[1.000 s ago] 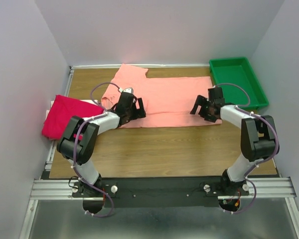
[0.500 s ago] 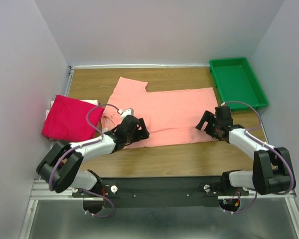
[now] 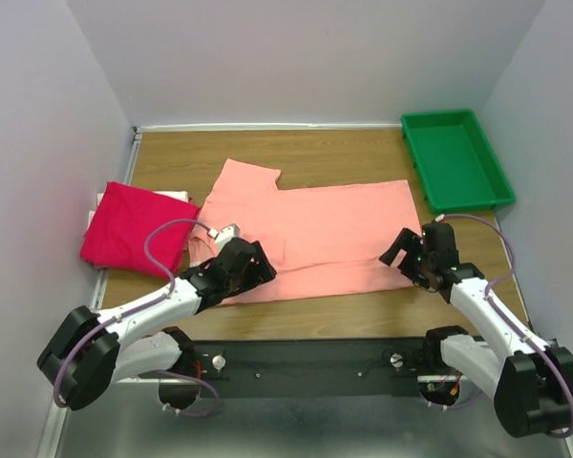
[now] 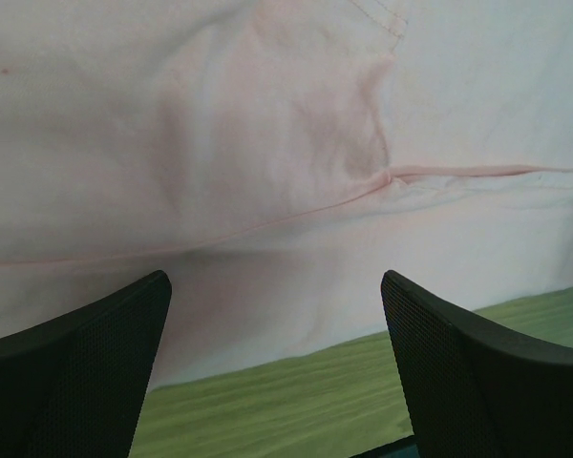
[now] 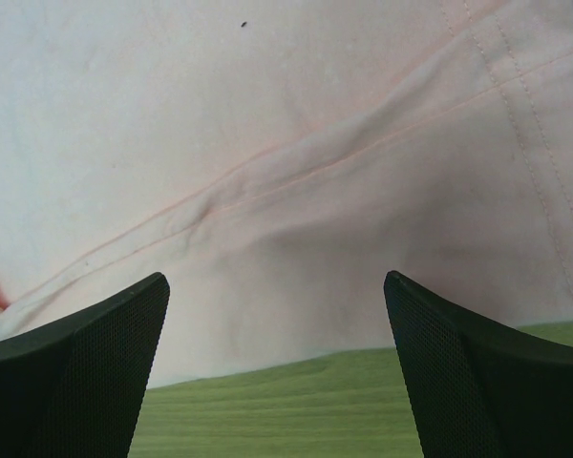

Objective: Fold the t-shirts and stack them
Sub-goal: Fold the tshirt

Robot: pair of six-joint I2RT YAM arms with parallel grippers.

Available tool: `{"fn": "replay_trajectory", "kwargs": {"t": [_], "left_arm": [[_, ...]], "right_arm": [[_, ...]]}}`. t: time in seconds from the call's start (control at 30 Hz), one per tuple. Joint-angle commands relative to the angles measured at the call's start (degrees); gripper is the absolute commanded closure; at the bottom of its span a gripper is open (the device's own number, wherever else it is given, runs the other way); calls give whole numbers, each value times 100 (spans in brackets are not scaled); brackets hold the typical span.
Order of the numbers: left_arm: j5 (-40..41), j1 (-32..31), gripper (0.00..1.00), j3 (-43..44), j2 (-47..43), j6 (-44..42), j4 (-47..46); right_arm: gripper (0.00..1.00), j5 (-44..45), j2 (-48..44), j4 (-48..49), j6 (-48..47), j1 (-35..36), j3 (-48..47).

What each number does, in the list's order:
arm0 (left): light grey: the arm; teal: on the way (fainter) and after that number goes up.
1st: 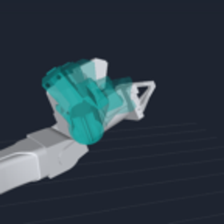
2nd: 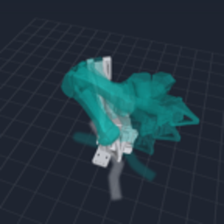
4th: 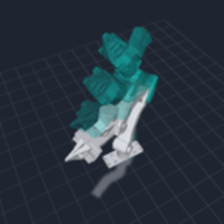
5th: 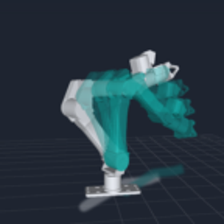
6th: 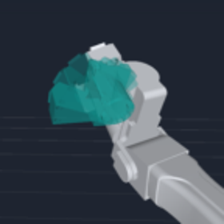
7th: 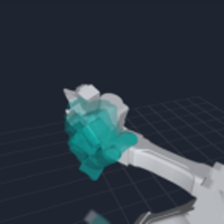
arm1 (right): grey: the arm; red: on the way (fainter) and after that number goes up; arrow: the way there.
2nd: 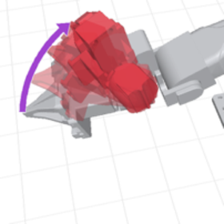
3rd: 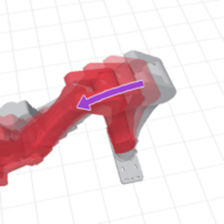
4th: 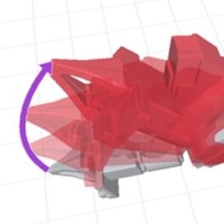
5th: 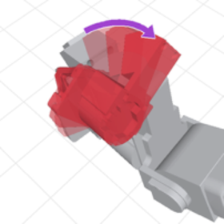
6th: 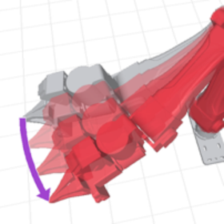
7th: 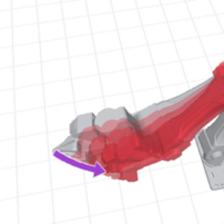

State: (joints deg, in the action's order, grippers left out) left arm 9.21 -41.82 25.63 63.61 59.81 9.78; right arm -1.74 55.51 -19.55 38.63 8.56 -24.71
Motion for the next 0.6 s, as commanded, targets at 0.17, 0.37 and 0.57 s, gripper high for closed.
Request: {"fn": "replay_trajectory", "kwargs": {"t": [0.17, 0.37, 0.57], "left_arm": [[1398, -45, 2, 1108, -816, -117, 1175], [1988, 1014, 2, 2540, 193, -952, 1158], [1347, 2081, 2, 4191, 2082, -2130, 587]], "right_arm": [[0, 16, -330, -585, -206, 6, -675], [0, 112, -181, -603, -444, 14, -877], [0, 367, 83, -594, -576, 14, -1009]]}}
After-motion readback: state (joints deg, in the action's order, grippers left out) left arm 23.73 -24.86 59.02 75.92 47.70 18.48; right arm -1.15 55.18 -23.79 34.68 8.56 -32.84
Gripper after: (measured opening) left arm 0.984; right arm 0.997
